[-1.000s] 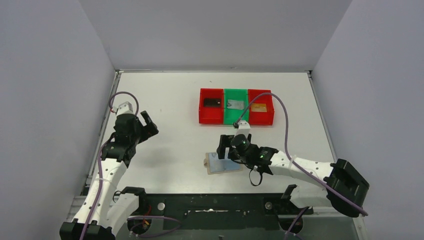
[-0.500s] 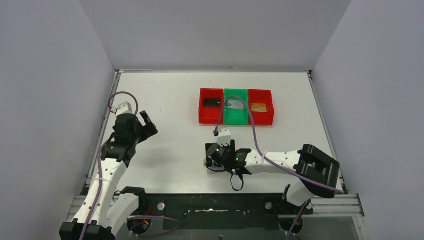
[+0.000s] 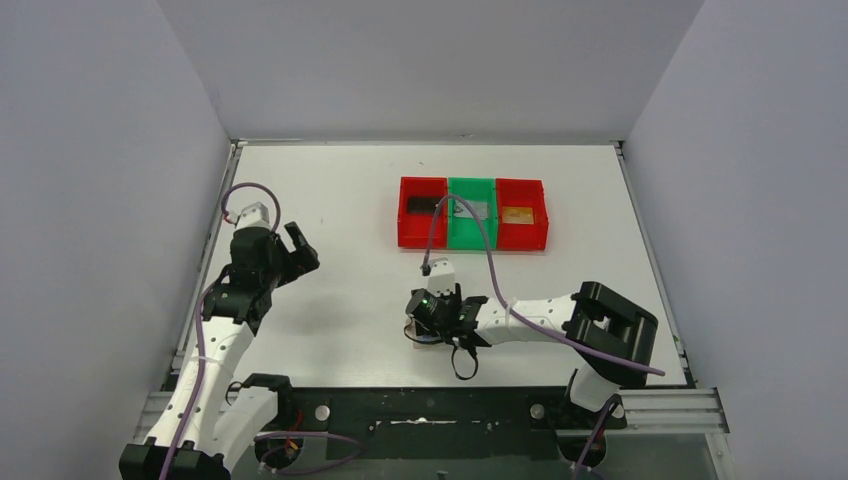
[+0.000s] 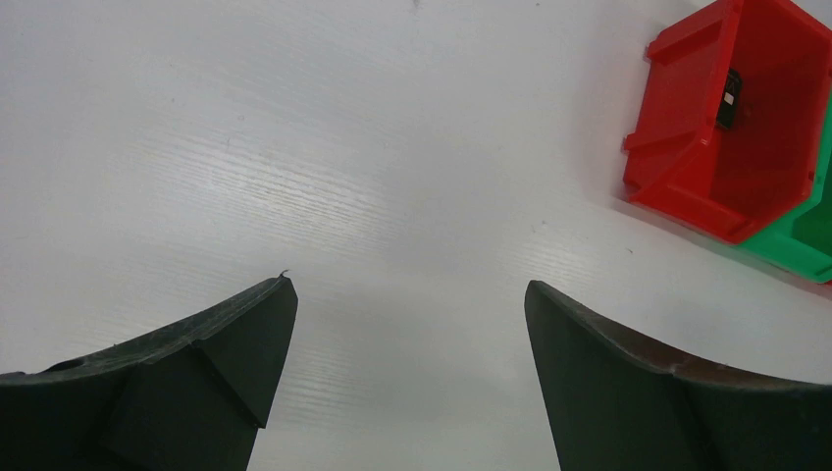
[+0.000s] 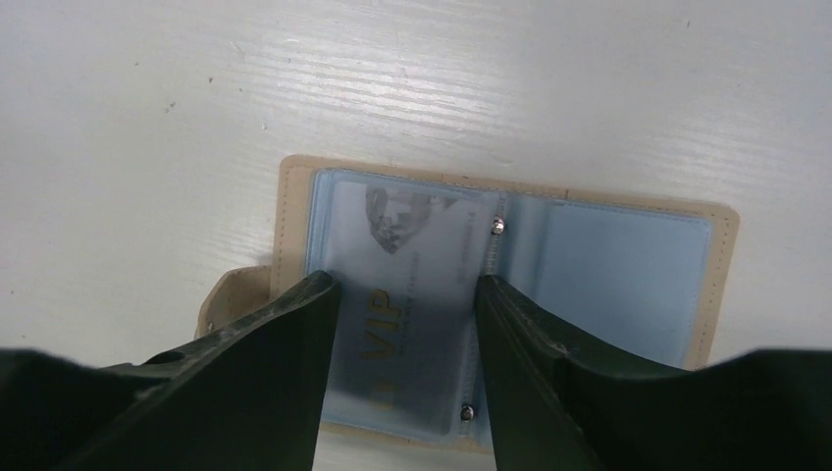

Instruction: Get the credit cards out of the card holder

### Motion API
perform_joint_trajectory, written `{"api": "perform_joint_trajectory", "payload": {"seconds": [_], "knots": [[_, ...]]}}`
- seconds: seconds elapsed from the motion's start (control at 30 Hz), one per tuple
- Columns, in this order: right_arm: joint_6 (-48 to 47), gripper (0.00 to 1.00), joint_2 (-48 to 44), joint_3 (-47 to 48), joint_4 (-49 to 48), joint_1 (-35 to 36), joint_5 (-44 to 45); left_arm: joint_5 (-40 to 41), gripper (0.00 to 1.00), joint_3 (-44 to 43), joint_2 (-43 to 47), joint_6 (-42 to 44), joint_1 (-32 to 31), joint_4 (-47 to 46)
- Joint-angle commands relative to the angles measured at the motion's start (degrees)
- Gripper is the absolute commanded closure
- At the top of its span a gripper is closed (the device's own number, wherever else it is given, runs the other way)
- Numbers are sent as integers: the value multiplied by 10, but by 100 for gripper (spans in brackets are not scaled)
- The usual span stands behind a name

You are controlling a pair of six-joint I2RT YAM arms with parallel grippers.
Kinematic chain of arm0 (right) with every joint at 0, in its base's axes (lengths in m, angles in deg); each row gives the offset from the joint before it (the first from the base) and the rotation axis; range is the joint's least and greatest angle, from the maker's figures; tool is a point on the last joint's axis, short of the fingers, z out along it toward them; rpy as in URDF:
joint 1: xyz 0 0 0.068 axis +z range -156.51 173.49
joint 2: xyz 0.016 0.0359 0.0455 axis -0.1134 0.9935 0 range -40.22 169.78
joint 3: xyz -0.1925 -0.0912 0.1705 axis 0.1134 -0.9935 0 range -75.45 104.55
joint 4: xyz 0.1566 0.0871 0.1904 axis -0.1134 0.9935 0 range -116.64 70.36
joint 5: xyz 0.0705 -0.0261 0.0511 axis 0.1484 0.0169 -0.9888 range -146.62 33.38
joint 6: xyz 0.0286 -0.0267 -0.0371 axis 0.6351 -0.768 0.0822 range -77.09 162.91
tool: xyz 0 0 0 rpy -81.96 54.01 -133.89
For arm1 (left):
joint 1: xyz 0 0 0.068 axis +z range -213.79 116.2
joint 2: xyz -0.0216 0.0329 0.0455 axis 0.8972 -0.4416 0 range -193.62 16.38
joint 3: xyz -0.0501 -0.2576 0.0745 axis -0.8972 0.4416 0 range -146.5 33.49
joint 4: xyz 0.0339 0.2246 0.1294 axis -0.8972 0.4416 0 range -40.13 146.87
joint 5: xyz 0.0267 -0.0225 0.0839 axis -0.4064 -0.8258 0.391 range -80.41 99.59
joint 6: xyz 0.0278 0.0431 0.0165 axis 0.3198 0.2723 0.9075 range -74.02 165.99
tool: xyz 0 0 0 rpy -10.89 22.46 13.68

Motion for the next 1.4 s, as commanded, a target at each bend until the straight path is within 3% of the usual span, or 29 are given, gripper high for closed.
{"api": "perform_joint_trajectory", "payload": {"seconds": [0.0, 0.3, 0.5, 0.7, 1.13, 1.37], "knots": [[4, 51, 7, 15, -5, 6, 13, -8, 12, -3, 1, 12, -2, -28], [3, 67, -5, 9, -30, 0, -2, -9, 12, -3, -2, 12, -2, -28], [3, 91, -17, -11, -74, -27, -53, -12, 12, -4, -3, 13, -1, -28], [11, 99, -31, -35, -114, -52, -103, -13, 12, -4, -5, 13, -2, -28], [79, 100, -91, -161, -335, -147, -288, -19, 12, -3, -5, 15, -1, -31], [98, 100, -86, -185, -385, -164, -318, -62, 12, -5, -3, 23, -1, -45]]}}
